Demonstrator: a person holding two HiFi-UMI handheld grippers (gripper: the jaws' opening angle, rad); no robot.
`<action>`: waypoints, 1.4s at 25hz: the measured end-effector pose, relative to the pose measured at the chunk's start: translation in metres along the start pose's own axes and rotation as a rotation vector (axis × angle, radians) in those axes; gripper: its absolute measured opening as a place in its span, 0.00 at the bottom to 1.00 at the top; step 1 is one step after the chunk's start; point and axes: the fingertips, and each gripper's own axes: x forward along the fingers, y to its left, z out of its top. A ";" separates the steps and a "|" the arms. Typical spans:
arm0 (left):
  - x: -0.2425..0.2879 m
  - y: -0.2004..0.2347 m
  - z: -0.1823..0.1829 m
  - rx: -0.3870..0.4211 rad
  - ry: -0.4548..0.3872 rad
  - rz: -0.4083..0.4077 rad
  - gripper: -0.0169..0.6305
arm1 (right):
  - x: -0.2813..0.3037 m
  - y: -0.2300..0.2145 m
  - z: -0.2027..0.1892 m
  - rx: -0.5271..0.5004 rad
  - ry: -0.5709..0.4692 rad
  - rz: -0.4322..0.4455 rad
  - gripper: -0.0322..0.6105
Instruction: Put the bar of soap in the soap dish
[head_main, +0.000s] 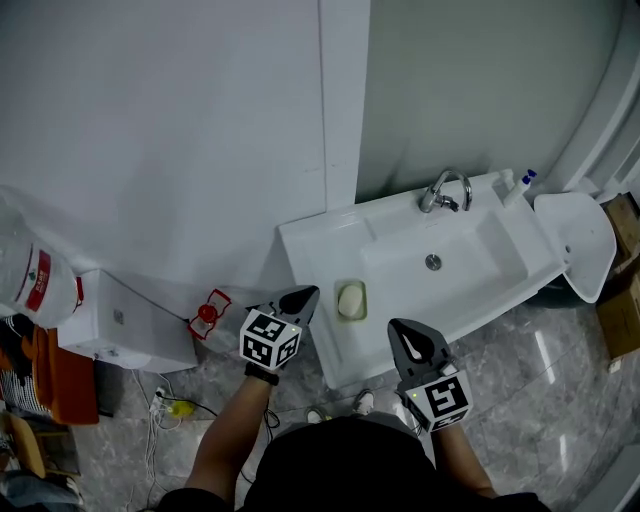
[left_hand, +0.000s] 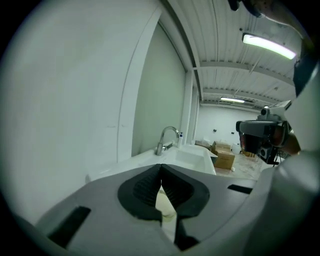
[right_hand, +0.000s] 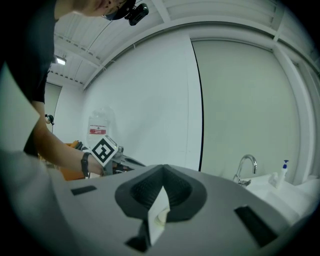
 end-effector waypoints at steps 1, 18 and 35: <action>-0.006 0.000 0.010 0.017 -0.035 0.008 0.06 | 0.000 -0.001 0.000 0.002 0.003 0.001 0.07; -0.126 -0.004 0.120 0.226 -0.404 0.286 0.06 | 0.011 -0.037 0.002 -0.019 -0.017 0.036 0.07; -0.185 -0.035 0.107 0.224 -0.364 0.509 0.06 | -0.013 -0.107 0.010 0.002 -0.067 -0.095 0.07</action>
